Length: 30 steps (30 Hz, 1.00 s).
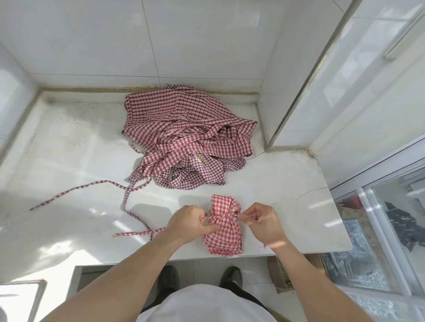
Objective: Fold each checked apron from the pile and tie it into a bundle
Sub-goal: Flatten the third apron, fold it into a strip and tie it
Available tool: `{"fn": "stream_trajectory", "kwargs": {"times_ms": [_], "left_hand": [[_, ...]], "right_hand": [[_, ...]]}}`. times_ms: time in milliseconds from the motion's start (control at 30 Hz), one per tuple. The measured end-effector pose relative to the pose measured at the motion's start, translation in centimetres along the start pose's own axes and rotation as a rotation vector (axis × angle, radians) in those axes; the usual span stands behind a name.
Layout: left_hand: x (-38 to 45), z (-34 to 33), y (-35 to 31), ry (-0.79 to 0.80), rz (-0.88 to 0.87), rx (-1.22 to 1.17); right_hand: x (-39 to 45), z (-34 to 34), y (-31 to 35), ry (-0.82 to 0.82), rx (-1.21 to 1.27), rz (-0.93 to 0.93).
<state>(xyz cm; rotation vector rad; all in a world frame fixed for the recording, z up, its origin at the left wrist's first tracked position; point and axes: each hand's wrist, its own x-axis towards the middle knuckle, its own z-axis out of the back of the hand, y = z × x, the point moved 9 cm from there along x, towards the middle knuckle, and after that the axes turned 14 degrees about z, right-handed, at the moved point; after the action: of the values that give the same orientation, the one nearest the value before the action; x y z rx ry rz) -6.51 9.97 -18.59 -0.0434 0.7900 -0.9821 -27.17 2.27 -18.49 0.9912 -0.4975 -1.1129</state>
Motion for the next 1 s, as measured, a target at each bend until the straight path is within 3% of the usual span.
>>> {"fn": "stream_trajectory", "kwargs": {"times_ms": [200,367,467,667,867,1000], "left_hand": [[0.0,0.5,0.3,-0.009,0.048,-0.038],[-0.6,1.2,0.1,-0.074,0.014,-0.246],[-0.7,2.0,0.3,-0.055,0.053,-0.454],[-1.7,3.6,-1.7,0.09,0.003,-0.86],[-0.7,1.5,-2.8,0.24,0.013,-0.817],[-0.2,0.9,-3.3,0.212,-0.009,-0.614]], "right_hand": [[-0.1,0.0,-0.3,-0.052,0.0,-0.063],[-0.3,-1.0,0.5,-0.11,-0.1,-0.07],[-0.4,-1.1,1.6,-0.151,-0.185,-0.03],[-0.4,-2.6,2.6,-0.039,-0.25,-0.005],[-0.4,-3.0,3.0,0.025,-0.196,-0.006],[-0.3,-2.9,3.3,0.116,-0.167,0.012]]}}
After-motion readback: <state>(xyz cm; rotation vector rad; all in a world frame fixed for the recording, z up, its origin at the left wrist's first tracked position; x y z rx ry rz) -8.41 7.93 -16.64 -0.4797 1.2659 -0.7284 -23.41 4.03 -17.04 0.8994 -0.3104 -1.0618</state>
